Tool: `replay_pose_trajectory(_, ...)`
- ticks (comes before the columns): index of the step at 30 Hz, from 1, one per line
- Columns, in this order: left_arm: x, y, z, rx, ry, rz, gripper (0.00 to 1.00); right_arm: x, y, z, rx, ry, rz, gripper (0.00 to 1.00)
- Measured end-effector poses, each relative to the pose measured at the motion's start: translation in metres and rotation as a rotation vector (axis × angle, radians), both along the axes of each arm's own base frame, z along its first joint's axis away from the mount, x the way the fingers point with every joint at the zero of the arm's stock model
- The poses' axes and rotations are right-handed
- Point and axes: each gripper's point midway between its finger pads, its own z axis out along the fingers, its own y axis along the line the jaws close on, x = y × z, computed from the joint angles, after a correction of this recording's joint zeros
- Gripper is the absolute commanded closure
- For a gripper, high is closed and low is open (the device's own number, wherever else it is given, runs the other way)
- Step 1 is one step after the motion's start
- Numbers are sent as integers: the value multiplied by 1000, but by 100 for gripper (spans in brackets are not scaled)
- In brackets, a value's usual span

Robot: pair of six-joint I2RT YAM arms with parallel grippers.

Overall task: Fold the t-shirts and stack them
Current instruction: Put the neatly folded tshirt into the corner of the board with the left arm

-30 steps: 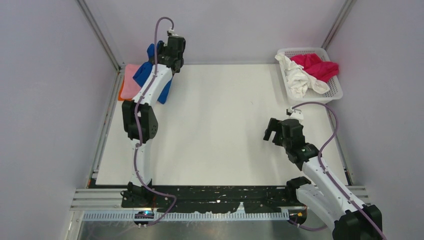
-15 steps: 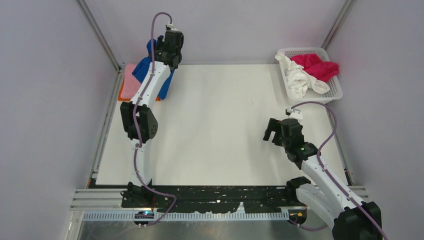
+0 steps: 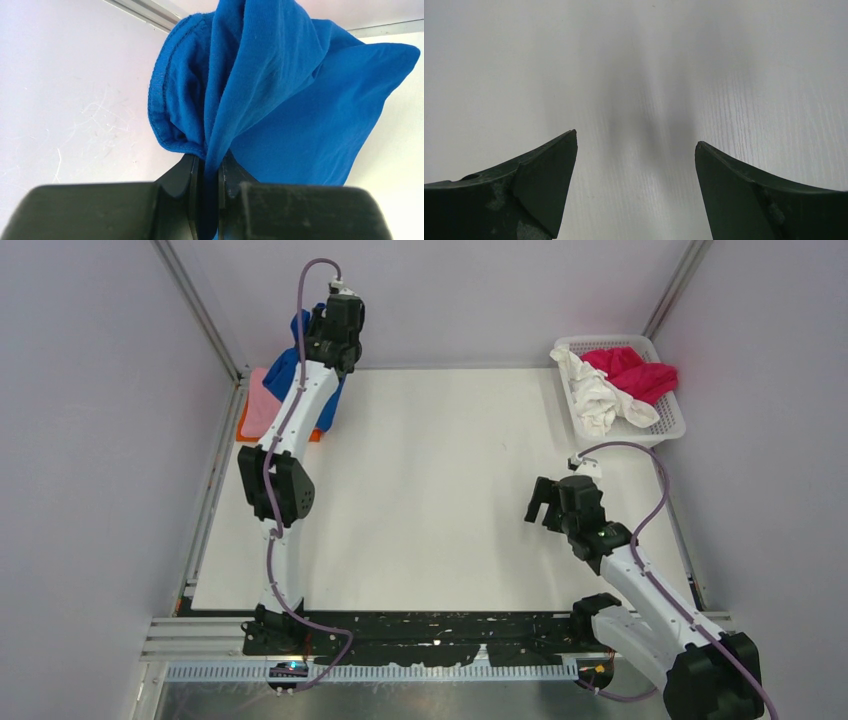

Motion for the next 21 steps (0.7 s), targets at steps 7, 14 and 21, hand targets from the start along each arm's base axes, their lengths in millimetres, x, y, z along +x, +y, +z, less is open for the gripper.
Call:
replay_pose_trajectory(7,1,3,3,11,-1,-1,100,-1,0,-6,-4,25,3,5)
replay_pose_trajectory(14,8,25,5,-10,-23,20,100,1,-1,-3,-11,16,-6,5)
replay_pose_trajectory(21,31,63,-31,-45,12,37,100,4,-8,2,-45,15,-34,5)
